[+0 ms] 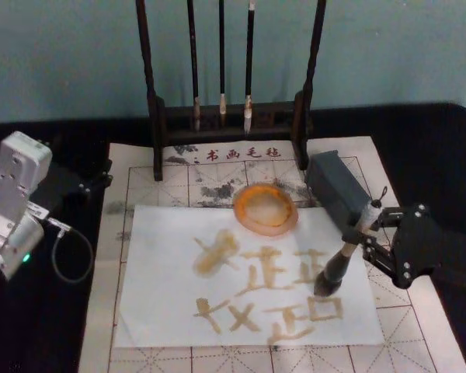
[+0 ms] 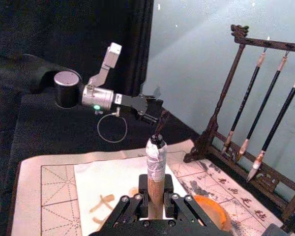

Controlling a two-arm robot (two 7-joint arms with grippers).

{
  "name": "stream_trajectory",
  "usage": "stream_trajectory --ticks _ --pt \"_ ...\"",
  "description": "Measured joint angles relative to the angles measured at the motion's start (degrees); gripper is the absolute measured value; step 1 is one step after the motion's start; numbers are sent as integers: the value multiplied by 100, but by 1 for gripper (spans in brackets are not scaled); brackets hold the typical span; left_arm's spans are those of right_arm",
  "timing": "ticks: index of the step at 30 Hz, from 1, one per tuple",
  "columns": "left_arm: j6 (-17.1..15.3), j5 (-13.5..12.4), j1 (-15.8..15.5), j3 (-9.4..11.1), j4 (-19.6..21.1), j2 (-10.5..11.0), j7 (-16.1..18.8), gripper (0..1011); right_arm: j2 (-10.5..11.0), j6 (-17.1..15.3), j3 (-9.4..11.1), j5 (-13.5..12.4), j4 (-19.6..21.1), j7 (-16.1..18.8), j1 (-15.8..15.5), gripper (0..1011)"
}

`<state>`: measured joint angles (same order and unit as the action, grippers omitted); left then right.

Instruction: Pick up the brush from the inkstone, write on the paper, then place the brush back to its original position.

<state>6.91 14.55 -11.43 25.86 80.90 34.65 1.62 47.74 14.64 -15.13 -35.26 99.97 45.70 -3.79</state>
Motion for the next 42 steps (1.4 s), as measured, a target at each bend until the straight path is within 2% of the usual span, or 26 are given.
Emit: stream_trajectory --ticks 25,42 --pt "0 0 0 0 0 0 0 1001 345 179 218 6 327 178 -431 197" --pt "0 0 0 0 0 0 0 1001 538 261 371 -176 458 398 -663 197"
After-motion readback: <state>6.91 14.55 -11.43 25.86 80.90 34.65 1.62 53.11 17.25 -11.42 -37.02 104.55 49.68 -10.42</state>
